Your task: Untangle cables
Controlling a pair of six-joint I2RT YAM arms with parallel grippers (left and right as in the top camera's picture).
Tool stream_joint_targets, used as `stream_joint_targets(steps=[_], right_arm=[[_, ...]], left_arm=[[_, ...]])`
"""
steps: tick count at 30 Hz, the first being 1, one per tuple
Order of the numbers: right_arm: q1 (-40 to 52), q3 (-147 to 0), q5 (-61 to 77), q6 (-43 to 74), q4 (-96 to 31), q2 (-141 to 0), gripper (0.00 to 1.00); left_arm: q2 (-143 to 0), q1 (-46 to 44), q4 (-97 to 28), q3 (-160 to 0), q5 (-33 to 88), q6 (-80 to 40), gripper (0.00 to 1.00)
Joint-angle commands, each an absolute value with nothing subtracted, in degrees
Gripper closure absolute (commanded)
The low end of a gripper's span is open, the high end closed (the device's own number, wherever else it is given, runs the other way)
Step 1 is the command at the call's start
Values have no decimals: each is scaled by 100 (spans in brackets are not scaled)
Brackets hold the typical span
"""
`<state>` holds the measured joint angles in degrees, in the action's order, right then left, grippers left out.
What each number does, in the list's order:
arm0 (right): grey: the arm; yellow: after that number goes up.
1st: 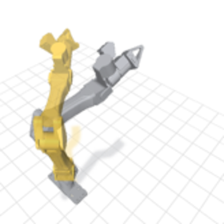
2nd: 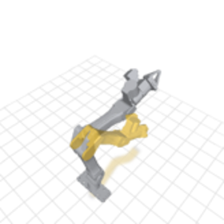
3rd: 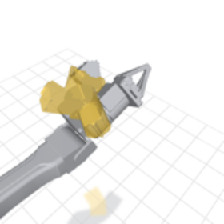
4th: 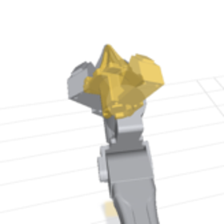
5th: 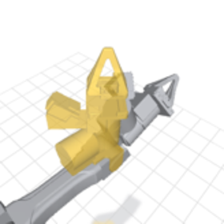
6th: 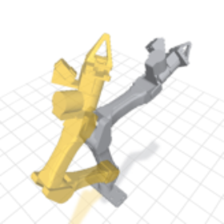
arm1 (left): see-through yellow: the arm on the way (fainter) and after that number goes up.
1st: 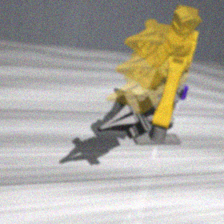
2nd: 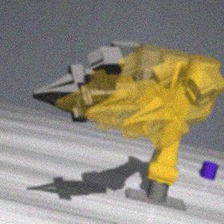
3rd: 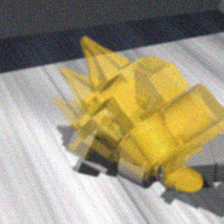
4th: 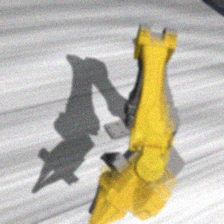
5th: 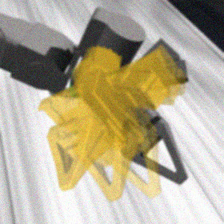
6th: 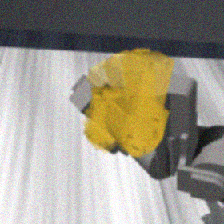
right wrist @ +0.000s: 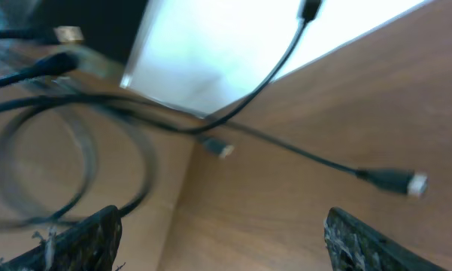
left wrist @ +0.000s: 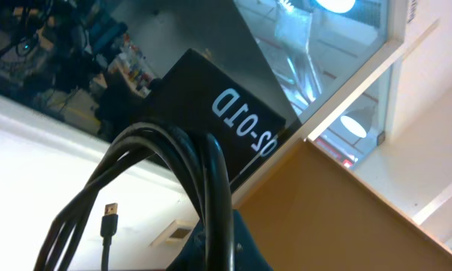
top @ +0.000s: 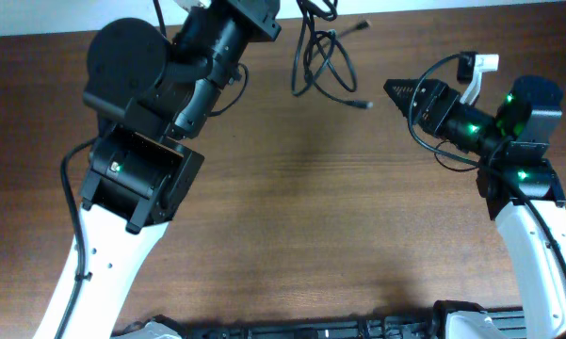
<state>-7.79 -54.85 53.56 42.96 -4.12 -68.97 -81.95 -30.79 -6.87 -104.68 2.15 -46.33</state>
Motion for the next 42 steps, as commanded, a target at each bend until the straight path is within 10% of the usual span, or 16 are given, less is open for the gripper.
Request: stream_joint_targets(steps=[1,20,33,42], right_arm=[[-788,-5492,6069,4200,-123,-6899,16],[-788,-5492,6761,4224,1133,-6901,16],[-788,-5492,4370,4241,-1229,-6901,21],[-788,-5492,5290,4241,-897,-6899,21]], left_arm=[[-8226,-3103,-696,-10580,342,-4563,100],[-9050,-4300,43,-10580,366,-4560,100],[-9065,-4512,62,-10580,519,-4563,100],[-9096,-4560,-115,-10580,325,-4539,100]])
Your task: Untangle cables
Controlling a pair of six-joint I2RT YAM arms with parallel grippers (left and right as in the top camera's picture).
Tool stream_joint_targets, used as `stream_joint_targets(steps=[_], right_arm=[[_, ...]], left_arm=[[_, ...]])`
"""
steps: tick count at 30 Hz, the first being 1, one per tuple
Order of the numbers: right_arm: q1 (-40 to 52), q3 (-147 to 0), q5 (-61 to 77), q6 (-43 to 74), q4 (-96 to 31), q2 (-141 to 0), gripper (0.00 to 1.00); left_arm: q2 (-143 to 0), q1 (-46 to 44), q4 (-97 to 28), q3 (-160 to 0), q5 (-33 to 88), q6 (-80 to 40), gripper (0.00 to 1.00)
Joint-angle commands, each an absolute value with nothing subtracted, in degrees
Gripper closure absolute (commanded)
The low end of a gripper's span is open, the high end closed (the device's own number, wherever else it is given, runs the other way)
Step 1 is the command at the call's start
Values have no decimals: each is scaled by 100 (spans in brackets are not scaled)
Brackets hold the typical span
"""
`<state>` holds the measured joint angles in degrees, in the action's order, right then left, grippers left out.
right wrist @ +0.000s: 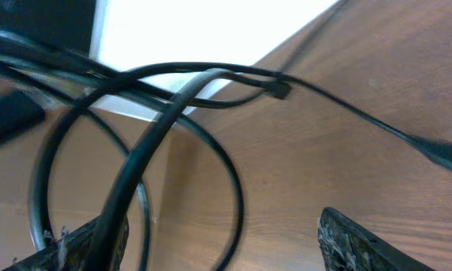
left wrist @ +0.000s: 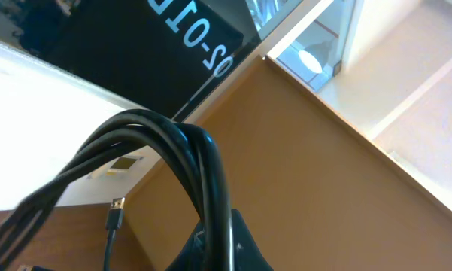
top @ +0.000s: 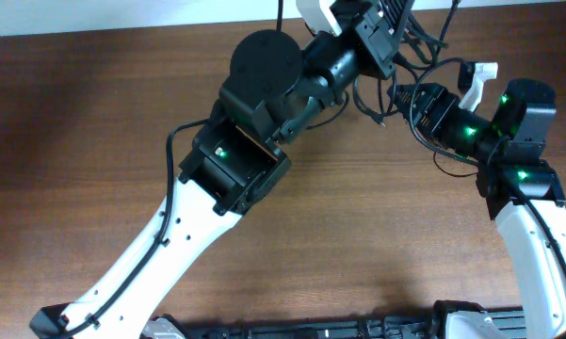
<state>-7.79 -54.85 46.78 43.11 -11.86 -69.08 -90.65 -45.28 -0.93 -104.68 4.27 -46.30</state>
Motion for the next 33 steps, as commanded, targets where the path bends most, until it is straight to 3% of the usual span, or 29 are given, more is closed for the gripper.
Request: stream_joint_targets(steps=[1,4,18,22,33], right_arm=[[-788,-5492,5599,4241,-652,-6899,21],[-788,-5494,6241,4252,-64,-6897,21],[-781,-5492,6167,4394,-137,-6982,21],[-781,-5492,5492,4397,-978,-7135,21],[-784,-5492,4451,4397,-1610,-7625,26]], left_arm=[[-9120,-4560,-161,-10580,235,-4539,100],[-9124,-4560,-200,-10580,62,-4536,100],[-9137,-4576,-165,-10580,137,-4543,100],[-9137,-4576,21,-10580,237,-4545,100],[-9137,-4683,58,-10580,541,-4563,100]])
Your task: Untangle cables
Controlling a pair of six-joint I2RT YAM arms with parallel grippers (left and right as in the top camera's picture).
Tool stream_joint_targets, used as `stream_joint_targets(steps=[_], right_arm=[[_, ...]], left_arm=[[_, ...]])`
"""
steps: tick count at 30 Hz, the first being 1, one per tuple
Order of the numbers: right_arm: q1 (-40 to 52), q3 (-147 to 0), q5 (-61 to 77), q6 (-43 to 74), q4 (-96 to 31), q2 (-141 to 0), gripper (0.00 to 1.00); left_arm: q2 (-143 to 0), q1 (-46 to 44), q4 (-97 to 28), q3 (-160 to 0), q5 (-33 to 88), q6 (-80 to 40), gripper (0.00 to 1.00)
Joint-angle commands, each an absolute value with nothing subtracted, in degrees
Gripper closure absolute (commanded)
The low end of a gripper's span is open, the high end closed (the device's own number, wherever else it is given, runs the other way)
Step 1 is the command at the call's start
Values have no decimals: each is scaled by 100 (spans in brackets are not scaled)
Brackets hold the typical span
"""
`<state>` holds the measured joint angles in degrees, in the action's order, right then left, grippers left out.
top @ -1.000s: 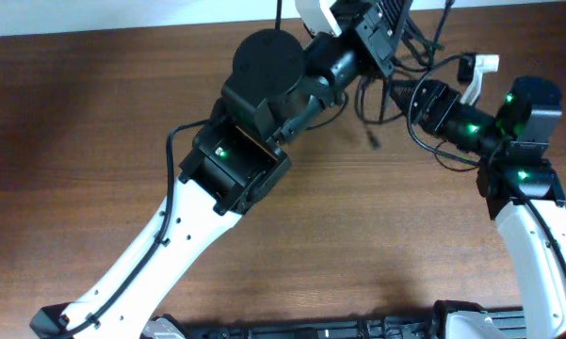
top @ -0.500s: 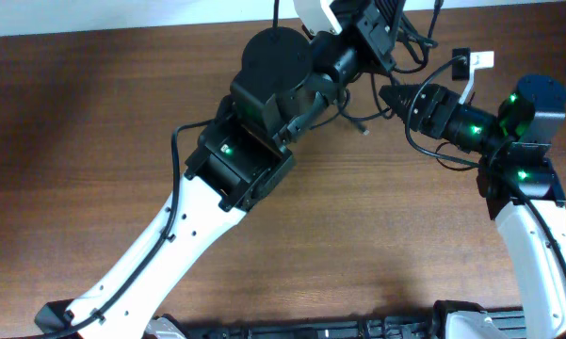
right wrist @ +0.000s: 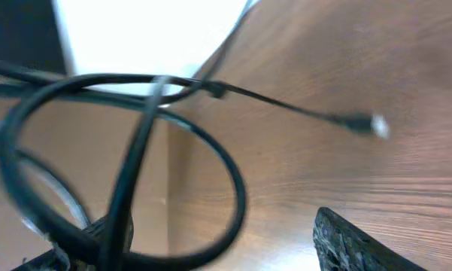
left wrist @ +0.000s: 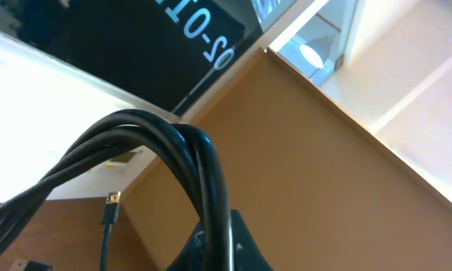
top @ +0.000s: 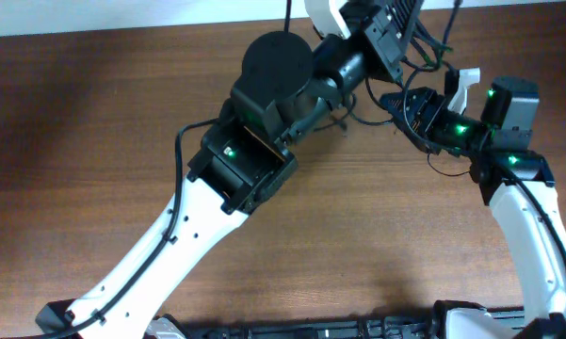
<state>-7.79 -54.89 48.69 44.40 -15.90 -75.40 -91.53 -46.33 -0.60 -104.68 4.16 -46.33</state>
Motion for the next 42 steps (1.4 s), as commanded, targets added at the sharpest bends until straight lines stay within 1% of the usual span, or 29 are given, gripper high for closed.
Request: stream_joint_targets(steps=[1,5,8,12,18,21,23,26,28,30,33,38,42], right_arm=[[-784,-5492,4372,4394,-1612,-7625,26],[-788,-5492,3750,4394,-1706,-7625,26],[-788,-5492,3057,4394,-2108,-7629,26],[-790,-5492,2259,4397,-2606,-7629,26],[-794,-5492,2104,4399,-2663,-7629,26],[-794,-5492,2585,4392,-2613,-7629,27],[-792,-5492,3251,4370,-2405,-7629,28],[-788,-5492,4565,4372,-1802,-7629,28],[-788,-5492,5194,4375,-1372,-7629,28],[-788,-5494,5522,4377,-1118,-7629,28],[-788,-5494,5964,4377,-742,-7629,28],[-786,-5494,6626,4377,-139,-7629,28],[-676,-5494,6772,4375,115,-7629,28]], left_arm=[[-9137,-4683,56,-10580,543,-4563,100],[-9137,-4683,130,-10580,867,-4565,100],[-9124,-4683,259,-10580,1194,-4565,100],[-9000,-4587,202,-10580,1251,-4565,100],[-8580,-4333,-292,-10580,1236,-4558,100],[-8493,-4206,-523,-10580,1225,-4558,100],[-8495,-4185,-642,-10580,1223,-4560,100],[-8495,-4185,-722,-10580,1223,-4560,100],[-8495,-4185,-753,-10580,1223,-4558,100],[-8495,-4185,-797,-10580,1219,-4556,100],[-8495,-4185,-947,-10580,908,-4556,100],[-8506,-4185,-954,-10580,897,-4558,100],[-8584,-4219,-950,-10580,899,-4560,100]])
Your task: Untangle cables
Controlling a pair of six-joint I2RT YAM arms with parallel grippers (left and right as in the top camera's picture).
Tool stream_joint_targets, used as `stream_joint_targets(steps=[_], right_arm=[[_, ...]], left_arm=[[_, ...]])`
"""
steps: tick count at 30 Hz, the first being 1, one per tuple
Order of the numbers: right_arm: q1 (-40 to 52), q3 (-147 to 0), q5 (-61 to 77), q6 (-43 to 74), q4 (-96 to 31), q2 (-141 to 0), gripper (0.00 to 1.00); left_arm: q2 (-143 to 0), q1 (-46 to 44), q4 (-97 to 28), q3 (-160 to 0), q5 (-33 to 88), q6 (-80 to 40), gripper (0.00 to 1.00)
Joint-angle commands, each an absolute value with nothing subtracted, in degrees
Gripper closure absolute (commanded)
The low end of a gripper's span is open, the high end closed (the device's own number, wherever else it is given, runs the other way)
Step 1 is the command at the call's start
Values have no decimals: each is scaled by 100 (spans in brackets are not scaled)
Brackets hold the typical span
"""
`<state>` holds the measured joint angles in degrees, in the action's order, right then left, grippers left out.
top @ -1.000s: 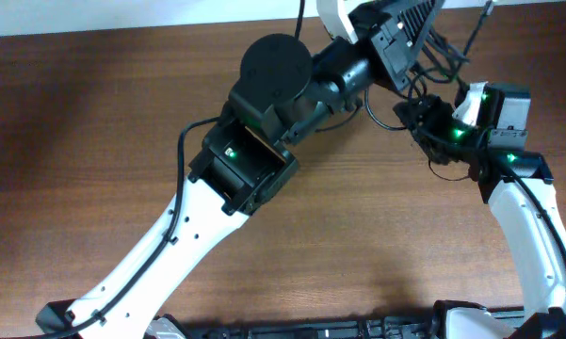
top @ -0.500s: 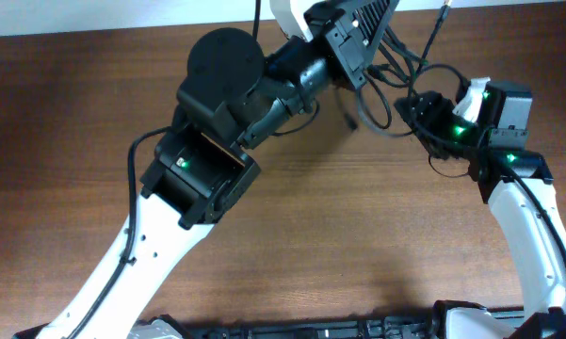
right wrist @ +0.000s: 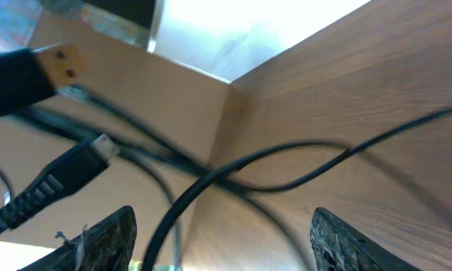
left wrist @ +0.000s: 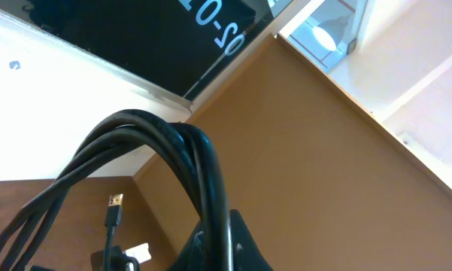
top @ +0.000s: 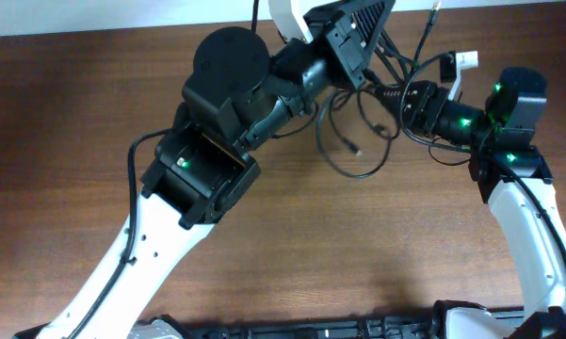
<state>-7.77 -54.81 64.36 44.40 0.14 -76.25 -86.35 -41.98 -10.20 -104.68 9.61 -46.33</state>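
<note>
A bundle of thick black cables (left wrist: 199, 162) is draped over my left gripper (left wrist: 227, 252), which is shut on it and raised at the table's far edge. In the overhead view the left gripper (top: 361, 26) holds the bundle (top: 388, 58) up, and a loose loop (top: 358, 162) hangs down to the wood. My right gripper (top: 407, 102) is open, right beside the strands. In the right wrist view one cable (right wrist: 182, 202) runs between its fingertips (right wrist: 104, 239). A USB plug (right wrist: 59, 60) and a second plug (right wrist: 79, 167) hang in front, and another USB plug (left wrist: 113, 205) dangles below the bundle.
The brown wooden table (top: 292, 254) spreads toward the front. My large left arm (top: 217, 113) stretches diagonally across the middle. The right arm's base (top: 518, 151) stands at the right edge. A white wall strip (top: 94, 14) borders the far side.
My left gripper has shifted a little to the left with the bundle, and the hanging loop now reaches lower and wider. The right gripper is still open, now with plugs and one strand before it.
First my left gripper held the bundle at the far centre-left, the right gripper open and apart. Then the left arm stood far right, cables beside the right gripper. Later the right gripper was among the loops. Now the loops spread wider between both.
</note>
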Motion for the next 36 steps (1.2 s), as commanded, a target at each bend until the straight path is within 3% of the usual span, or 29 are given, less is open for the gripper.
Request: stream_joint_targets(steps=[1,2,3,6,7,12,18,31,34,36], right_arm=[[-591,-5494,6748,4370,139,-7629,28],[-504,-5494,6689,4318,134,-7629,28],[-432,-5494,6617,4233,130,-7629,36],[-327,-5492,6287,4224,67,-7629,88],[-329,-5492,6228,4224,64,-7629,96],[-351,-5492,5463,4224,-296,-7629,96],[-755,-5492,3413,4550,-2440,-7629,96],[-1632,-5492,3376,4521,-3238,-7629,95],[-1632,-5492,3354,4521,-3236,-7629,85],[-1632,-5492,3354,4431,-3234,-7629,70]], left_arm=[[-8608,-4239,-923,-10580,902,-4560,100],[-8630,-4268,-869,-10580,902,-4560,100],[-8646,-4268,-819,-10580,908,-4563,100],[-8646,-4265,-733,-10580,923,-4563,100],[-8646,-4265,-731,-10580,923,-4563,100],[-8643,-4259,-740,-10580,921,-4558,100],[-8560,-4143,-851,-10580,921,-4556,100],[-8147,-3564,-891,-10580,921,-4202,100],[-7942,-3339,-1076,-10580,919,-3708,100],[-7811,-3242,-1306,-10580,921,-3223,100]])
